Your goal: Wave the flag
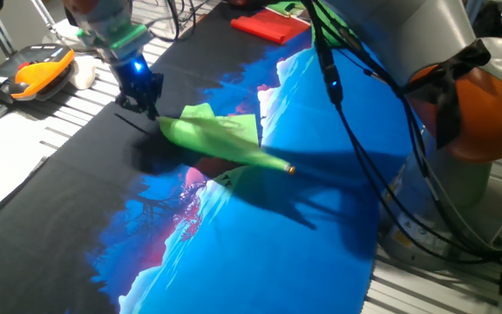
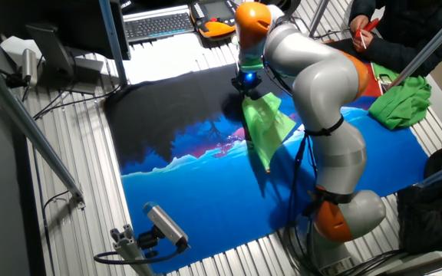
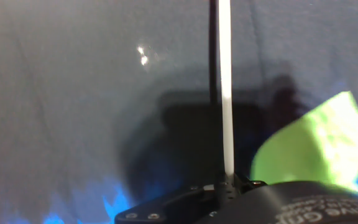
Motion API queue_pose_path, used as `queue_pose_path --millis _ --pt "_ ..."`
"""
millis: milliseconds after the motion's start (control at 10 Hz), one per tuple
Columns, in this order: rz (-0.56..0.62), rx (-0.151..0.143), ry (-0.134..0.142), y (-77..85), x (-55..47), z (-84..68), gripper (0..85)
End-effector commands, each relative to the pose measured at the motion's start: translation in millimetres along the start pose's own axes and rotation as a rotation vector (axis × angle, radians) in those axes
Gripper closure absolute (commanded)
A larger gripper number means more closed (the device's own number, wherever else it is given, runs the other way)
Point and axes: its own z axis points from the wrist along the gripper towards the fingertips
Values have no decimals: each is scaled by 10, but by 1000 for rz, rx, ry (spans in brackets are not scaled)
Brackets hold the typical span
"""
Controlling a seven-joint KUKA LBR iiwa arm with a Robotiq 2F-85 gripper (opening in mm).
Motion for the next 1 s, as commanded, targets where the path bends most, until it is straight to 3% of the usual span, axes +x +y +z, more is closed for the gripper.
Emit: queue_pose_path --millis 0,100,200,400,500,700,900 --pt "-14 23 2 -69 66 -351 850" --pt "-13 61 3 -96 99 -411 850" --pt "51 64 11 -108 140 -449 850" --pt "248 -108 47 -158 207 -506 850" --pt "306 -137 56 -210 217 -537 850" --pt "510 -267 53 -283 244 -573 850" --pt "640 -287 10 -332 271 -597 850"
